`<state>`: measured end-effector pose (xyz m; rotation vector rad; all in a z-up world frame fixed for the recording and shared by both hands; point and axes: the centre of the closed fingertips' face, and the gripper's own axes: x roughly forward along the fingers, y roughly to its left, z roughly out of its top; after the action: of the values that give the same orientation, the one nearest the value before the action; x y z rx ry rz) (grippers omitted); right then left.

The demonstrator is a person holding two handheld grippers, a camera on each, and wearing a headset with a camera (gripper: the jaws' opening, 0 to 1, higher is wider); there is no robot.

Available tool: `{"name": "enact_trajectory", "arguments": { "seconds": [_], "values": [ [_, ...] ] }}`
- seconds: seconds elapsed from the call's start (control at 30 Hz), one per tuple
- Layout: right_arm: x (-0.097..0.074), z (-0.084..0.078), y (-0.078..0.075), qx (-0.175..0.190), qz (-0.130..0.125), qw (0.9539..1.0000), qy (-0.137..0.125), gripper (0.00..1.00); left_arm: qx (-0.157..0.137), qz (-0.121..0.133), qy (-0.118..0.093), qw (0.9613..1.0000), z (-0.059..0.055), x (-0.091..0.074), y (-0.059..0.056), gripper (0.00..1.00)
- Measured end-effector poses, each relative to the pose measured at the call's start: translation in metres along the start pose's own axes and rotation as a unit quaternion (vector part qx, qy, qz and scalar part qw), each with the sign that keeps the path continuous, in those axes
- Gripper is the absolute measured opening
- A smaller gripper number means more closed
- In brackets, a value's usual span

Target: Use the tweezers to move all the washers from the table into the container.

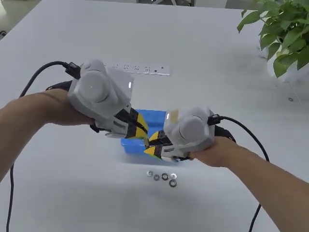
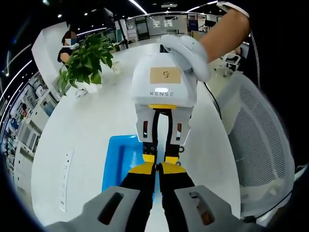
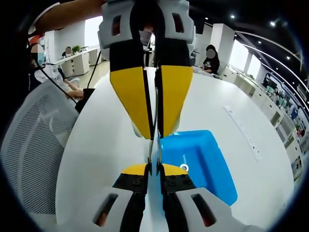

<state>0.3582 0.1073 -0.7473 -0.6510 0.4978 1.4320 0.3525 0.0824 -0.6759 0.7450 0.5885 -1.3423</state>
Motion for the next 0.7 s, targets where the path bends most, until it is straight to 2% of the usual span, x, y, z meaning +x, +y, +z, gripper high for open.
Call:
{"name": "enact_trajectory", "arguments": {
  "seconds": [0.7],
  "values": [
    [0.010, -0.020, 0.021, 0.022, 0.015, 0.9996, 0.004, 0.11, -0.009, -0.018, 0.007, 0.9998, -0.012, 0.019, -0.017, 0.07]
  ]
}}
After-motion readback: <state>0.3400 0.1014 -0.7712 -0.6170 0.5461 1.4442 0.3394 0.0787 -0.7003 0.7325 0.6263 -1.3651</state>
